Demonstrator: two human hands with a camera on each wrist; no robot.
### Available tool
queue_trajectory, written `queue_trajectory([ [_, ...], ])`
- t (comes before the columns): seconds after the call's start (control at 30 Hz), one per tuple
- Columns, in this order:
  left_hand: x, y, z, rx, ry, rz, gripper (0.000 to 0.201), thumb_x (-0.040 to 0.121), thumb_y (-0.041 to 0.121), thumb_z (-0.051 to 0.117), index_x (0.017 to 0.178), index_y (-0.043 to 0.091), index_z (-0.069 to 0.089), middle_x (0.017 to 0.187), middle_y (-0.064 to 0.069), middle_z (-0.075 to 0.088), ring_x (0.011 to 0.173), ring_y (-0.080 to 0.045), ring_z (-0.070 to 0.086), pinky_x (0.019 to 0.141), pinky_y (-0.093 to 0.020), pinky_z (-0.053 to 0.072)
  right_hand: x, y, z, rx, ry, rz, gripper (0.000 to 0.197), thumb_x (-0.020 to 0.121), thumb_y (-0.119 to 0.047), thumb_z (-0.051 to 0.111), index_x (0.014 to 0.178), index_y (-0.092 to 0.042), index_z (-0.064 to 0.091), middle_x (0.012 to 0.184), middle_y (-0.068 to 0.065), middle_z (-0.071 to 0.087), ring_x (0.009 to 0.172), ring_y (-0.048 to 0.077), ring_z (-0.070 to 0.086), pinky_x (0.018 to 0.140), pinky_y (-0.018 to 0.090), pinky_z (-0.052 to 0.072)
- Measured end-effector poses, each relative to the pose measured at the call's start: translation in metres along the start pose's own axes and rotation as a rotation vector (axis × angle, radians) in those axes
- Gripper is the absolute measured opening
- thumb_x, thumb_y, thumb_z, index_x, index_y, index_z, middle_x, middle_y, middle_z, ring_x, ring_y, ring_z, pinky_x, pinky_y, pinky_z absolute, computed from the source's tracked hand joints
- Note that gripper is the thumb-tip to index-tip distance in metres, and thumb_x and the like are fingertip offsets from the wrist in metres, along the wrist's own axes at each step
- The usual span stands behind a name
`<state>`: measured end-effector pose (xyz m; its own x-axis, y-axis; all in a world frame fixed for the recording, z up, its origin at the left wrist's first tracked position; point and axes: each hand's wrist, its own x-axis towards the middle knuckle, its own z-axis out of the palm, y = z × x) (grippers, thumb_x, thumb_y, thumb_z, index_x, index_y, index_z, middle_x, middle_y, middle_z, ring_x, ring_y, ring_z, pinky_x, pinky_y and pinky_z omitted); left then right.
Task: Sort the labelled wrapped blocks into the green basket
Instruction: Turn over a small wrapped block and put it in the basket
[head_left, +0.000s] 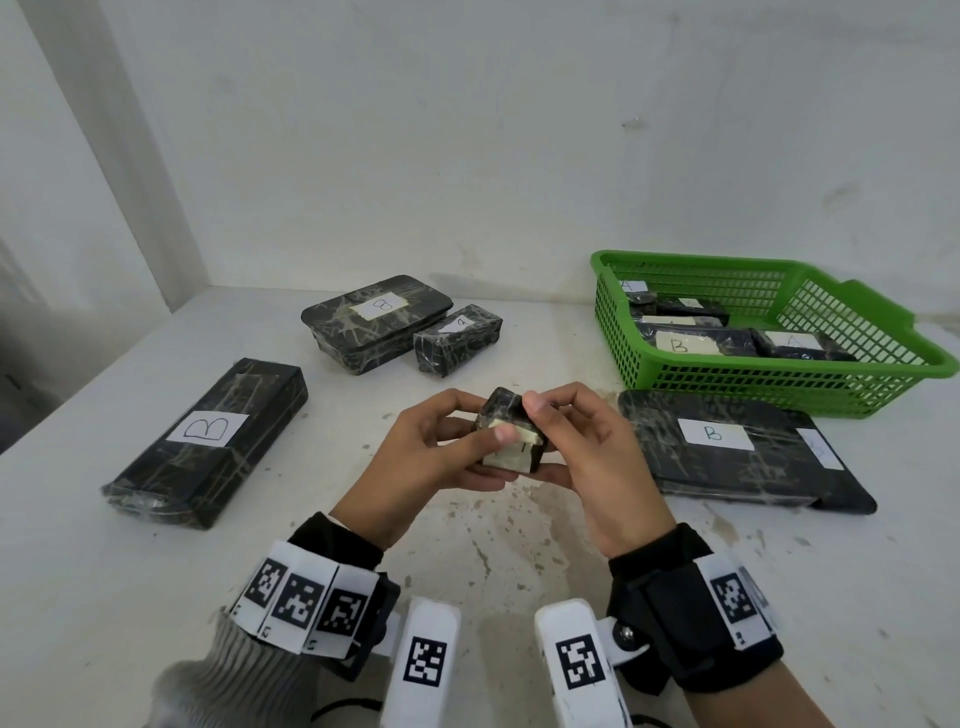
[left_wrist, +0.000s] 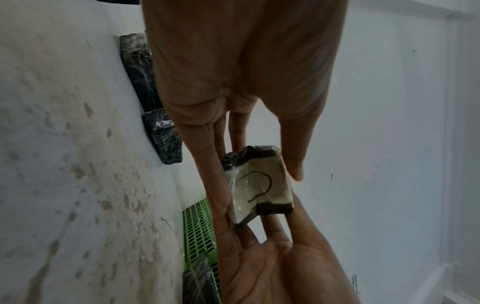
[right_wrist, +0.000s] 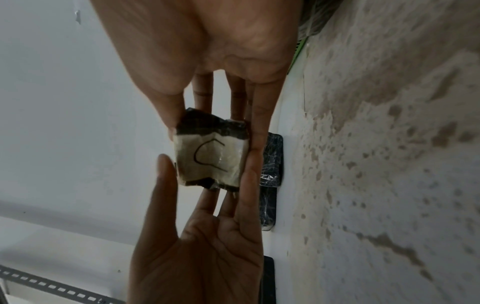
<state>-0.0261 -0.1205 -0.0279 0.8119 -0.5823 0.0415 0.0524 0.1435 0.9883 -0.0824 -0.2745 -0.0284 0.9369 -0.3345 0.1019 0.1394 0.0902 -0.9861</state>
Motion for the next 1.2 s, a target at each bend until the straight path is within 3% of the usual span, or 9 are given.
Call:
queue_trajectory([
  [0.1, -0.001, 0.002, 0.0, 0.018, -0.048, -0.04, 0.035, 0.081, 0.026, 0.076, 0.107, 0.008, 0.062, 0.098, -0.018, 0.074, 0.083, -0.038, 0.073, 0.064, -0.034, 0.06, 0.002, -0.001, -0.003, 0.007, 0.037, 0.033, 0.019, 0.09, -0.03, 0.065, 0.086, -0.011, 0.066, 0.082, 0.011, 0.071, 0.073, 0.02, 0.069, 0.057, 0.031, 0.055],
  [0.3, 0.0, 0.003, -0.004, 0.14, -0.095, -0.035, 0.017, 0.083, 0.039, 0.065, 0.086, 0.022, 0.068, 0.087, -0.009, 0.074, 0.074, -0.029, 0.073, 0.057, -0.026, 0.054, 0.007, -0.004, -0.013, -0.043, -0.005, 0.194, 0.029, 0.088, -0.047, 0.06, 0.09, -0.019, 0.069, 0.076, 0.004, 0.067, 0.06, 0.012, 0.062, 0.044, 0.024, 0.043],
  [0.47, 0.001, 0.001, -0.007, 0.224, -0.116, 0.016, 0.048, 0.066, 0.047, 0.075, 0.11, 0.029, 0.068, 0.102, 0.001, 0.072, 0.087, -0.019, 0.071, 0.07, -0.027, 0.055, 0.008, -0.005, -0.016, -0.08, -0.04, 0.264, 0.034, 0.089, -0.051, 0.059, 0.077, -0.021, 0.068, 0.061, -0.002, 0.064, 0.051, 0.011, 0.057, 0.042, 0.02, 0.038],
  [0.6, -0.001, -0.001, -0.005, 0.197, -0.198, 0.057, 0.057, 0.077, 0.023, 0.075, 0.13, 0.037, 0.059, 0.111, 0.003, 0.068, 0.088, -0.021, 0.068, 0.079, -0.032, 0.057, 0.008, -0.004, -0.015, -0.118, -0.086, 0.325, 0.048, 0.079, -0.064, 0.057, 0.078, -0.018, 0.069, 0.071, 0.003, 0.071, 0.066, 0.016, 0.067, 0.06, 0.026, 0.05],
  [0.7, -0.001, -0.001, -0.004, 0.22, -0.206, 0.075, 0.05, 0.078, 0.021, 0.073, 0.126, 0.028, 0.063, 0.111, 0.001, 0.069, 0.086, -0.019, 0.067, 0.078, -0.032, 0.056, 0.009, -0.003, -0.016, -0.14, -0.087, 0.326, 0.06, 0.073, -0.072, 0.05, 0.079, -0.017, 0.071, 0.075, 0.007, 0.073, 0.072, 0.018, 0.069, 0.071, 0.034, 0.055],
  [0.8, 0.001, -0.003, -0.004, 0.181, -0.145, 0.09, 0.043, 0.076, 0.019, 0.074, 0.118, 0.018, 0.068, 0.111, -0.006, 0.069, 0.089, -0.023, 0.07, 0.074, -0.03, 0.056, 0.011, -0.005, -0.019, -0.122, -0.104, 0.331, 0.078, 0.07, -0.077, 0.045, 0.094, -0.009, 0.073, 0.086, 0.014, 0.073, 0.082, 0.024, 0.07, 0.083, 0.043, 0.057],
  [0.97, 0.005, -0.008, -0.004, 0.021, -0.014, 0.11, 0.048, 0.071, 0.014, 0.077, 0.116, 0.008, 0.063, 0.11, -0.013, 0.068, 0.087, -0.026, 0.071, 0.074, -0.031, 0.057, 0.012, -0.013, -0.029, 0.078, -0.138, 0.26, 0.059, 0.075, -0.049, 0.067, 0.109, -0.001, 0.069, 0.106, 0.021, 0.072, 0.092, 0.026, 0.066, 0.08, 0.034, 0.058],
  [1.07, 0.007, -0.01, -0.003, -0.062, 0.008, 0.132, 0.056, 0.066, 0.022, 0.082, 0.115, 0.005, 0.061, 0.111, -0.014, 0.067, 0.091, -0.031, 0.071, 0.075, -0.033, 0.058, 0.014, -0.02, -0.037, 0.224, -0.143, 0.232, 0.067, 0.068, -0.031, 0.085, 0.117, 0.009, 0.063, 0.112, 0.026, 0.067, 0.091, 0.026, 0.063, 0.073, 0.026, 0.06],
  [1.2, 0.01, -0.01, 0.004, -0.134, 0.034, 0.164, 0.058, 0.063, 0.023, 0.081, 0.113, 0.002, 0.061, 0.109, -0.01, 0.069, 0.094, -0.03, 0.07, 0.077, -0.034, 0.058, 0.01, -0.03, -0.038, 0.255, -0.149, 0.217, 0.039, 0.072, -0.02, 0.068, 0.106, 0.001, 0.067, 0.093, 0.011, 0.074, 0.076, 0.017, 0.069, 0.066, 0.023, 0.058],
])
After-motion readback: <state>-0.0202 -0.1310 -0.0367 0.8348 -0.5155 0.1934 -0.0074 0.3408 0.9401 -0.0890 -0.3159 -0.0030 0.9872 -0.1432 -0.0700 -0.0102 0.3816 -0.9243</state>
